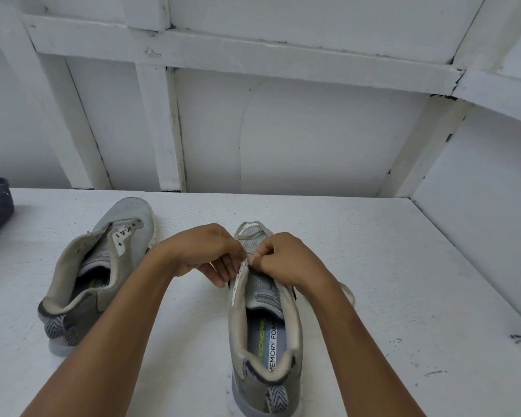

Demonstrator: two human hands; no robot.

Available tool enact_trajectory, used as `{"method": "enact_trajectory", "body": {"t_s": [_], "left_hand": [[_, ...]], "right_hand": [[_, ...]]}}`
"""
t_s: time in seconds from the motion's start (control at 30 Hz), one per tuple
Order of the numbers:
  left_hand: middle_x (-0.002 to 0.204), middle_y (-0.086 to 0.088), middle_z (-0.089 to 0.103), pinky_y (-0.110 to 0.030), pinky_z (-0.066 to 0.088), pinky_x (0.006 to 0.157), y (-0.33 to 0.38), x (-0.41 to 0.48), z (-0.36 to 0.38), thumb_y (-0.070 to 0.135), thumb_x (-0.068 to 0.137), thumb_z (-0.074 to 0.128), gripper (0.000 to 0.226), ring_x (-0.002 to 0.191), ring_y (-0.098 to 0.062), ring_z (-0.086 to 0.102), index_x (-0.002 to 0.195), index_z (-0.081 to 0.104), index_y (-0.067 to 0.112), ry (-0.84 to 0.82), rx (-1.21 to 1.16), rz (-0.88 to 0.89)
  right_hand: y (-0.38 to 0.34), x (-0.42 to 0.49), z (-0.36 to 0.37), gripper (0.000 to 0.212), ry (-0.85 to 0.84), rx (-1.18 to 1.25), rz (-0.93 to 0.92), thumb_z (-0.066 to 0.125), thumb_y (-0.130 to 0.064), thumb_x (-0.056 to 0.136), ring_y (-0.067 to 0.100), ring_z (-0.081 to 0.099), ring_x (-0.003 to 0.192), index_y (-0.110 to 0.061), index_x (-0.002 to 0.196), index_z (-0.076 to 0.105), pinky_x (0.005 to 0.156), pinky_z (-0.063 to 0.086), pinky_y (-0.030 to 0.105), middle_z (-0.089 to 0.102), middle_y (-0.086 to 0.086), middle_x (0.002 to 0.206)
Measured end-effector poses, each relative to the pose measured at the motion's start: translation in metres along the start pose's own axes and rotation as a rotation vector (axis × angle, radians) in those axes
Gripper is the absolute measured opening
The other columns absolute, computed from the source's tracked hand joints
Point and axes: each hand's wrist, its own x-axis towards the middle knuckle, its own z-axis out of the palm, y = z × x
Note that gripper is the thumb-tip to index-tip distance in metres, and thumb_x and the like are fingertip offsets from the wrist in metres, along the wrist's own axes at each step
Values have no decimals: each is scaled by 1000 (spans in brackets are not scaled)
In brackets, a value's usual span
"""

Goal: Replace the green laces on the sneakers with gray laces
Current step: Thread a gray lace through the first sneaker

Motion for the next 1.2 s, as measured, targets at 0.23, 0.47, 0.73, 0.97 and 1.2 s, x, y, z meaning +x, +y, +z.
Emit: {"method": "enact_trajectory", "body": {"t_s": [0.23, 0.47, 0.73, 0.97, 1.2], "left_hand": [[75, -5, 73, -27, 51, 61, -6, -6, -8, 0, 87, 57, 21, 72, -13, 63, 73, 68, 11, 1, 140, 125], [73, -21, 67, -41, 60, 74, -1, -11, -18, -4, 88, 36, 26, 71, -33, 68, 66, 47, 4, 124, -571, 286], [69, -1, 55, -23, 25, 43, -19, -6, -16, 16, 93, 62, 13, 48, -11, 31, 85, 65, 6, 63, 135, 95], [87, -3, 73, -28, 47, 75, -8, -17, -15, 18, 88, 66, 13, 77, -8, 62, 81, 69, 9, 177, -125, 386], [85, -17, 68, -44, 59, 79, -9, -6, -2, 20, 99, 56, 24, 85, -35, 69, 84, 58, 2, 118, -330, 335]], "right_hand": [[1, -2, -2, 6, -18, 71, -7, 68, -27, 88, 11, 54, 80, -23, 90, 65, 73, 45, 30, 56, -13, 79], [9, -5, -3, 22, 94, 59, -45, 68, -20, 81, 15, 51, 96, -33, 87, 51, 86, 46, 36, 51, -8, 102], [22, -11, -17, 16, 54, 194, 140, 70, -19, 81, 9, 47, 52, -18, 74, 56, 55, 36, 26, 55, -6, 60], [26, -15, -14, 12, -8, 388, 227, 68, -14, 84, 11, 54, 55, -12, 83, 57, 52, 48, 23, 60, 2, 68], [33, -2, -16, 25, 96, 448, 278, 65, -28, 92, 17, 55, 57, -9, 78, 58, 54, 47, 27, 62, 8, 73]]}}
